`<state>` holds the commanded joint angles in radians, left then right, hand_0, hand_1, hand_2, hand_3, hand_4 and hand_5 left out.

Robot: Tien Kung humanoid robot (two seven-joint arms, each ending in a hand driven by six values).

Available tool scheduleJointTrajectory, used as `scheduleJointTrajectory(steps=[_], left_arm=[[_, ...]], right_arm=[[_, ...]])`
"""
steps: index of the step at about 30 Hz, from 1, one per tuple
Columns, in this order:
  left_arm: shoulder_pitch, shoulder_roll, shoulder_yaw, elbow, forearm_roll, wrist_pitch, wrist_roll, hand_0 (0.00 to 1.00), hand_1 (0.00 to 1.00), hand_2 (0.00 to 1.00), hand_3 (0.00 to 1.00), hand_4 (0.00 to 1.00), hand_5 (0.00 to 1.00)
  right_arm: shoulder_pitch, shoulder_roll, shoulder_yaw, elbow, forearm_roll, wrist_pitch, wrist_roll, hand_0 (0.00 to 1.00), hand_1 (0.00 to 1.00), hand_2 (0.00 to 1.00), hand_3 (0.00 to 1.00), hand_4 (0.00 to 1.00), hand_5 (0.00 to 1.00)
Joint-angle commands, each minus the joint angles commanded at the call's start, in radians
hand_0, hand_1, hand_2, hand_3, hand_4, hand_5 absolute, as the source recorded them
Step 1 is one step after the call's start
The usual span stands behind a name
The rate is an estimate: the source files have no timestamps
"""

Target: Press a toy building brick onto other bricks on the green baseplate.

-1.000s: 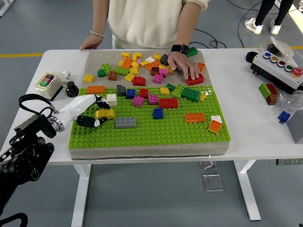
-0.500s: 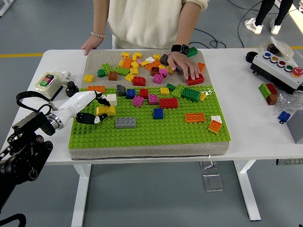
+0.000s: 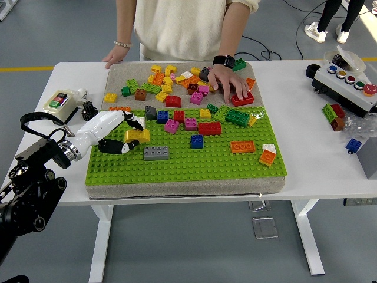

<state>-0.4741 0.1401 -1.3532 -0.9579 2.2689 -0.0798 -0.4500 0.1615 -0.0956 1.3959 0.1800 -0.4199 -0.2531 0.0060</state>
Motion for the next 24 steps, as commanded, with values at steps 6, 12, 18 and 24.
scheduleJointTrajectory(steps=[6, 12, 18, 24], left_arm=[[0.023, -0.01, 0.004, -0.037, 0.0, -0.005, 0.009, 0.684, 0.62, 0.561, 0.54, 0.485, 0.002], [0.032, -0.027, 0.009, -0.045, 0.0, -0.008, 0.015, 0.684, 0.618, 0.561, 0.539, 0.481, 0.002], [0.036, -0.047, 0.016, -0.046, 0.0, -0.011, 0.022, 0.686, 0.618, 0.56, 0.539, 0.483, 0.002], [0.037, -0.057, 0.021, -0.047, 0.0, -0.011, 0.028, 0.687, 0.618, 0.56, 0.538, 0.483, 0.002]], right_arm=[[-0.001, -0.002, 0.003, 0.0, -0.001, 0.002, 0.003, 0.738, 0.655, 0.706, 0.589, 0.912, 0.499], [-0.001, -0.004, 0.006, 0.0, 0.0, 0.003, 0.003, 0.738, 0.655, 0.706, 0.59, 0.913, 0.498], [0.0, -0.006, 0.008, 0.0, 0.001, 0.004, 0.003, 0.738, 0.656, 0.705, 0.589, 0.913, 0.5], [0.0, -0.007, 0.01, 0.0, 0.002, 0.005, 0.002, 0.738, 0.656, 0.706, 0.59, 0.912, 0.5]])
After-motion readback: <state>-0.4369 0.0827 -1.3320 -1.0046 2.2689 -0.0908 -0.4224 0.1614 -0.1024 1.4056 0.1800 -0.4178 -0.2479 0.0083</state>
